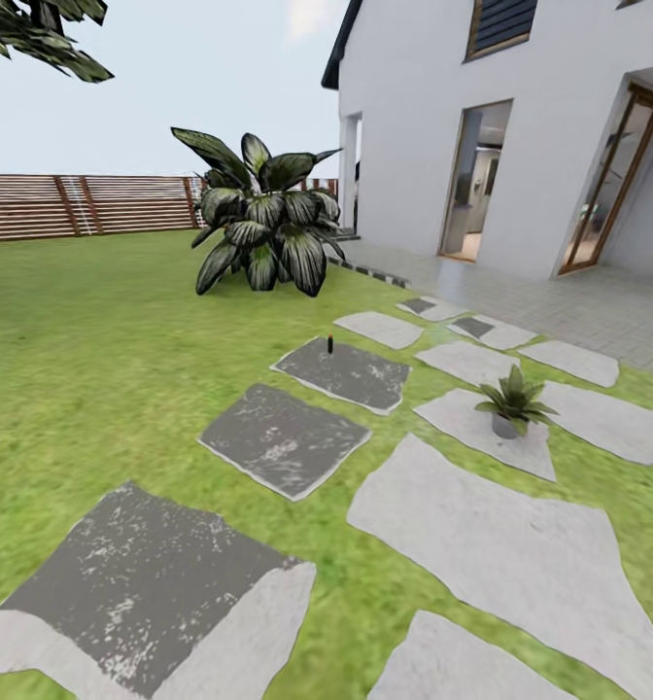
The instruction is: Pick up the pesticide atomizer in the garden and spray insectifuge to fully cover both potted plants in the garden.
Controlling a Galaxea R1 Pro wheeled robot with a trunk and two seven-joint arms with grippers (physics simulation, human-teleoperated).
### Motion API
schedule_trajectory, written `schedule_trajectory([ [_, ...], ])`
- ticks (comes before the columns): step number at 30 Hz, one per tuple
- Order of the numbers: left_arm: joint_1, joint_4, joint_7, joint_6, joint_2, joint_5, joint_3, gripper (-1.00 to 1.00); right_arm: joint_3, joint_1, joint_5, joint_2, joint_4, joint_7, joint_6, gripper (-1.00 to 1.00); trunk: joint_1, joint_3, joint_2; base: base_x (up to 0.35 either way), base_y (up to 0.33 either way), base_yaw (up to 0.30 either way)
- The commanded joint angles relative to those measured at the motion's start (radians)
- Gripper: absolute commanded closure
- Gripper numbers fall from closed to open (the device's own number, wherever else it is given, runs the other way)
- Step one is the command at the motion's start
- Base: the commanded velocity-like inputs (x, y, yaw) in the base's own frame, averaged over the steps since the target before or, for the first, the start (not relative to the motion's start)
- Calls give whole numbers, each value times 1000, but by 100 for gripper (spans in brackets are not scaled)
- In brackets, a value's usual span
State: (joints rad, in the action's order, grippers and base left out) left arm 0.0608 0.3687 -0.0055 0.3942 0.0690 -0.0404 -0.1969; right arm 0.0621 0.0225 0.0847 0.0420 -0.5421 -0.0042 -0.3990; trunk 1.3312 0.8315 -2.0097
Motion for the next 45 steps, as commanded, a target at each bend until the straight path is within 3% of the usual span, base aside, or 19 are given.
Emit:
schedule_trajectory([
  [1, 1, -1, -1, 3, 0, -4, 0, -100, 4, 1, 9, -1, 1, 0, -3, -100, 0, 1, 0, 339, 0, 0],
  [45, 1, -2, -1, 3, 0, -4, 0, -100, 4, 1, 9, -1, 1, 0, -3, -100, 0, 1, 0, 339, 0, 0],
])
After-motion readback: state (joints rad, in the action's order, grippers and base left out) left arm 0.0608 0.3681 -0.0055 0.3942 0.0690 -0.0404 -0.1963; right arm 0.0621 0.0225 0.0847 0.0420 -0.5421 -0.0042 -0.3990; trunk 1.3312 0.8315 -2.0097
